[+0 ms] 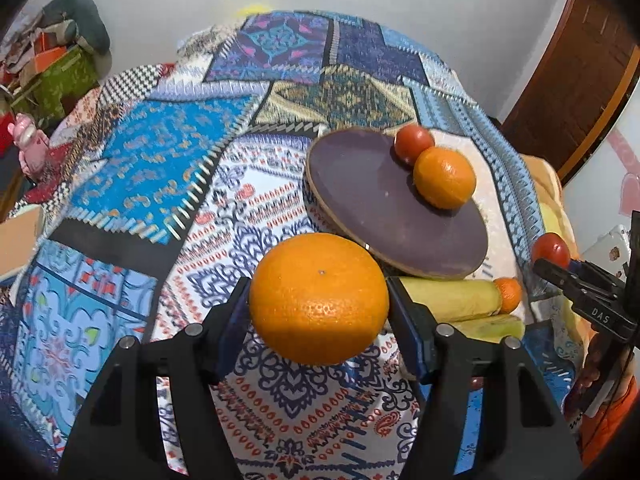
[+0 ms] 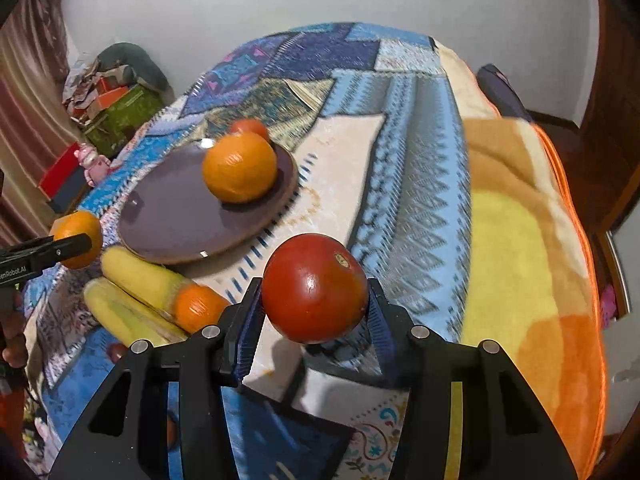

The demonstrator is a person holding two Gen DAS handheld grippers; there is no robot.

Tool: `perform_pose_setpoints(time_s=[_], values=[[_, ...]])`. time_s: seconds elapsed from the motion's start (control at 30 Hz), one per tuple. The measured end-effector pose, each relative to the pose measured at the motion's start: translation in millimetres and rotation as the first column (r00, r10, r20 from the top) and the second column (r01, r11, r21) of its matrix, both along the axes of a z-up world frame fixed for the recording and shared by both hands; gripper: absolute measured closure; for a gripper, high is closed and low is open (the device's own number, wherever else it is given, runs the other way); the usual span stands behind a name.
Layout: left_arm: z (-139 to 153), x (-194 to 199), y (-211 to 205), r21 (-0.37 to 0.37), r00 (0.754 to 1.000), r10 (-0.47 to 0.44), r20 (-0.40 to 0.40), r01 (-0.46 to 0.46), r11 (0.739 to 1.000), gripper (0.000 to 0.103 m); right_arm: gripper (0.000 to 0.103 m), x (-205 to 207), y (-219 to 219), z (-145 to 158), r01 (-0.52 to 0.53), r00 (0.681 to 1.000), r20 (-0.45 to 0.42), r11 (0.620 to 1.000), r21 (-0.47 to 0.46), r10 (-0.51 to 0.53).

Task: Organize fruits
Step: 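Set the tomato on the plate with right tool while left tool sets the orange there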

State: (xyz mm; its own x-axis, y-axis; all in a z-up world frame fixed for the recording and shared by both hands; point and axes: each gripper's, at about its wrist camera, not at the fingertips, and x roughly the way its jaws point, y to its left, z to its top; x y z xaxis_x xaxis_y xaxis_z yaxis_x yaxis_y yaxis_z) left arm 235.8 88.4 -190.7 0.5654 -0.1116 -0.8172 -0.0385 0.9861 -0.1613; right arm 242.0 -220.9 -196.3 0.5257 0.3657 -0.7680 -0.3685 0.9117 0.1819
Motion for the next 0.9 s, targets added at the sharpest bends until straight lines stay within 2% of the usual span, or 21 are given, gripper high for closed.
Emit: perform_pose_setpoints(time_s=[0.33, 0.5, 0.9], values=[[36, 9, -4, 0.01, 0.996, -0.015, 0.083, 0.015, 1.0, 0.038, 0.057, 9, 42, 28, -0.093, 0.993, 0.081, 0.995, 0.022, 0.091], [45, 20, -11, 0.012, 0.994, -0.037, 0.105, 0.036, 0.999, 0.038, 0.057, 14, 66, 32, -0.142, 0.985, 0.101, 0.99, 0.021, 0.139], [26, 55, -20, 0.004, 0.996, -0.053, 0.071, 0.053, 0.999, 0.038, 0.057, 35, 108, 23, -0.228, 0.97, 0.083, 0.974, -0.004, 0.228]])
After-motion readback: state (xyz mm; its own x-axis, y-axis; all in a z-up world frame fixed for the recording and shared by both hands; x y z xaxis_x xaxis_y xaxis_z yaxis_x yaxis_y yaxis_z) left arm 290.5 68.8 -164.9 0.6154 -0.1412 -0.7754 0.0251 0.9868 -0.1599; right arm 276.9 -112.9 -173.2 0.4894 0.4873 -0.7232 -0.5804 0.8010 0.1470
